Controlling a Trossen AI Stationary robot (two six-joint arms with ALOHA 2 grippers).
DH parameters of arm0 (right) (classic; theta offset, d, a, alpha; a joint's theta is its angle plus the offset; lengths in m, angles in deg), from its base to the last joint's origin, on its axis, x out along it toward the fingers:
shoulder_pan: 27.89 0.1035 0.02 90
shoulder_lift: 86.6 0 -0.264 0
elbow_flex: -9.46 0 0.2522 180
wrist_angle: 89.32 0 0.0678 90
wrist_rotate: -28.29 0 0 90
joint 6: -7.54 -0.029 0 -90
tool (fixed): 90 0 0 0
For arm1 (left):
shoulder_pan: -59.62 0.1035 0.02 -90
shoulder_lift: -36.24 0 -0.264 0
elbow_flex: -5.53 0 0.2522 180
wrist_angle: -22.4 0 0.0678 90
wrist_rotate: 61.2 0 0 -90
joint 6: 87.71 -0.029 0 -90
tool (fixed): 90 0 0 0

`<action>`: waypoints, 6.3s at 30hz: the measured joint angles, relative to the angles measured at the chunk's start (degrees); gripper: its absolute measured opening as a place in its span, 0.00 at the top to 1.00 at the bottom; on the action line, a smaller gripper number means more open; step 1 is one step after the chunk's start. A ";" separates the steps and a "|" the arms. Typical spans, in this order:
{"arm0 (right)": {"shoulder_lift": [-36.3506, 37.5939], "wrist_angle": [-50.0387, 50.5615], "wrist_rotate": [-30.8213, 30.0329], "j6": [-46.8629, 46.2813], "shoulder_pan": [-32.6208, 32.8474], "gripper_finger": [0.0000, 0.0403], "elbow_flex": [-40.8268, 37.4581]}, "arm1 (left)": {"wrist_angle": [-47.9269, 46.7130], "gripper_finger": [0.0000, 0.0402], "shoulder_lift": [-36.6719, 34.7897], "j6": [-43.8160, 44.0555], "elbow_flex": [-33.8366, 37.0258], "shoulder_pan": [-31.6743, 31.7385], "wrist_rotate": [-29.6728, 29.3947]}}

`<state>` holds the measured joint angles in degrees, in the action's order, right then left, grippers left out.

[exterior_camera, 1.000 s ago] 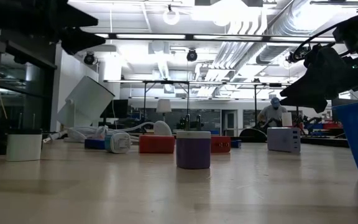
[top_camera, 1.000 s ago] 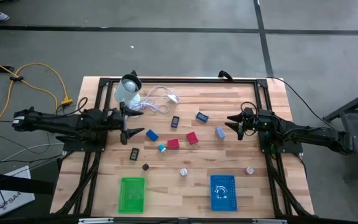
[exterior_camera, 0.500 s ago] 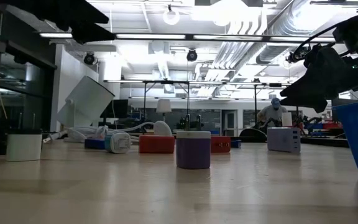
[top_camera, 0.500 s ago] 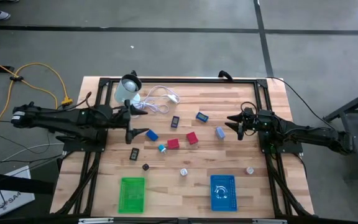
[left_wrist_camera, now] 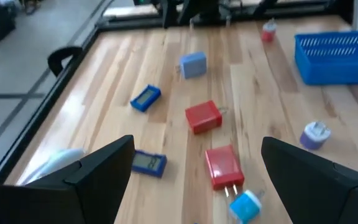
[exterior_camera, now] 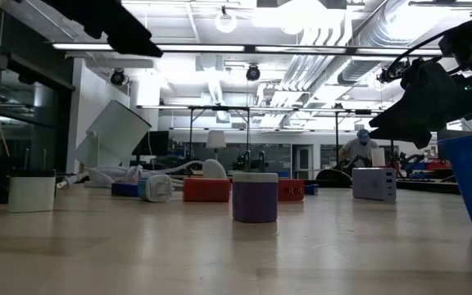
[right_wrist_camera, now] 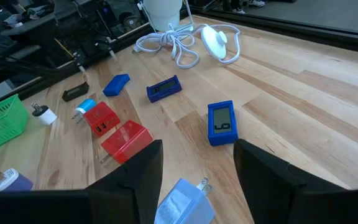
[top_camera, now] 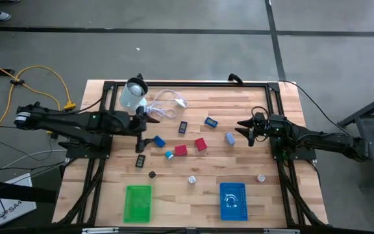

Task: Pick & Place Office items
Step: Put the left blue digital clock into the green bin

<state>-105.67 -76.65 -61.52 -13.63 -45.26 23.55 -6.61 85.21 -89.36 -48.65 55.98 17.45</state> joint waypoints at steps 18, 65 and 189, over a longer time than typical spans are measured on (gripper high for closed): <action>0.01 0.00 0.00 0.00 -0.01 0.54 -0.01 | -6.66 0.14 2.85 -9.66 -0.16 10.36 11.73; 0.00 -0.24 0.00 0.00 0.00 0.54 -0.01 | -24.82 0.14 35.23 -27.26 -14.19 15.01 18.44; 0.02 -0.37 0.00 0.00 -0.02 0.54 0.00 | -22.46 0.60 45.48 -34.38 -14.21 11.58 14.12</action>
<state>-105.65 -77.02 -61.53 -13.63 -45.28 23.55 -29.08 130.69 -123.74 -62.86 67.56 31.57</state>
